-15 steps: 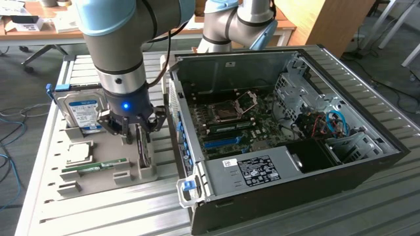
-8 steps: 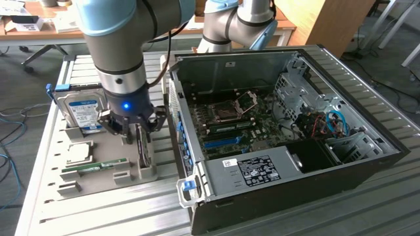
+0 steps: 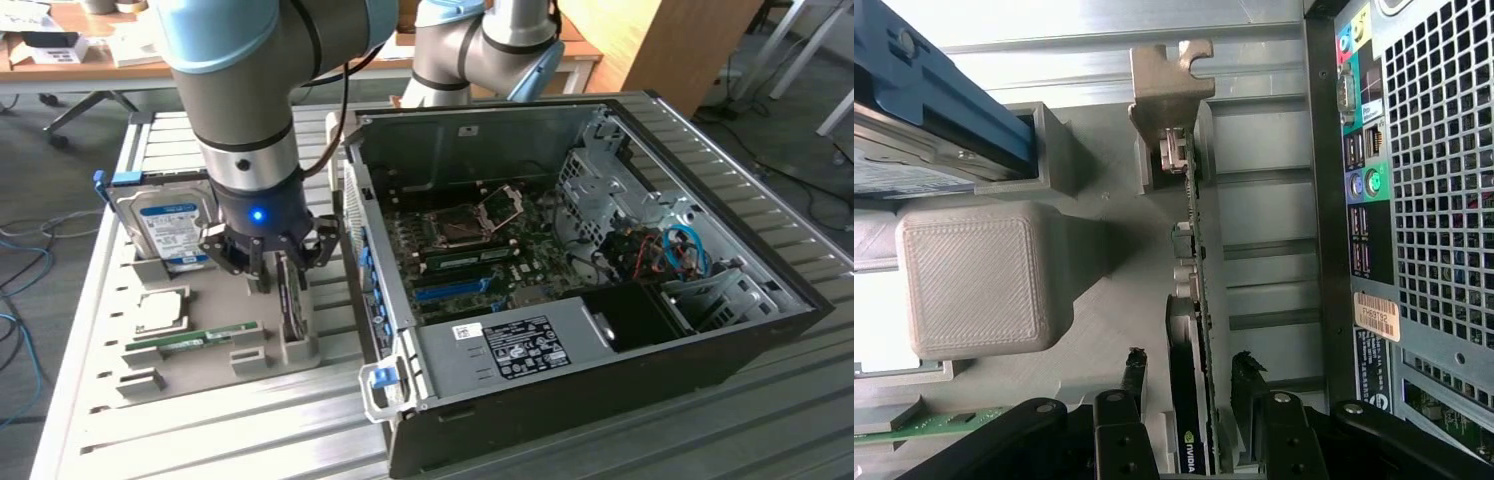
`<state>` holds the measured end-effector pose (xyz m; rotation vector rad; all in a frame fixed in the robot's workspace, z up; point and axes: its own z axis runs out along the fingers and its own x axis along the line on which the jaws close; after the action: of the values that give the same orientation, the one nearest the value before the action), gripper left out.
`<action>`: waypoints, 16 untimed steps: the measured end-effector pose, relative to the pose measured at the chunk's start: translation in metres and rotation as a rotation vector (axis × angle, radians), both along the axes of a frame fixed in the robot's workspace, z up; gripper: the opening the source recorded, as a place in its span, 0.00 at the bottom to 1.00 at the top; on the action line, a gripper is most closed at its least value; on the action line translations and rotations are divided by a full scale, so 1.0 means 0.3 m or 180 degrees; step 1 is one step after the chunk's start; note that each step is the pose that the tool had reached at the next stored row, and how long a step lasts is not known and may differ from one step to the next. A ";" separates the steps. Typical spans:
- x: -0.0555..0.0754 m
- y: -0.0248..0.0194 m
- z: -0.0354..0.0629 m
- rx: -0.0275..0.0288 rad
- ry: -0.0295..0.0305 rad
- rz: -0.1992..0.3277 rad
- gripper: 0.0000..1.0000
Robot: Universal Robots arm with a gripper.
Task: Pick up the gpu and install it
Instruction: 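Pick up the gpu and move the gpu toward the slot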
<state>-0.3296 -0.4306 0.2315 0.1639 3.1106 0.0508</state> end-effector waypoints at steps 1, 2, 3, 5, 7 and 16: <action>0.000 0.000 0.000 0.0000 0.0000 0.0000 0.47; 0.000 0.000 0.000 0.0000 0.0000 0.0000 0.47; 0.000 0.000 0.000 0.0000 0.0000 0.0000 0.47; 0.000 0.000 0.000 0.0000 0.0000 0.0000 0.47; 0.000 0.000 0.000 0.0000 0.0000 0.0000 0.39; 0.000 -0.001 0.000 0.0000 0.0000 0.0000 0.39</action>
<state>-0.3296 -0.4308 0.2316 0.1638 3.1107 0.0508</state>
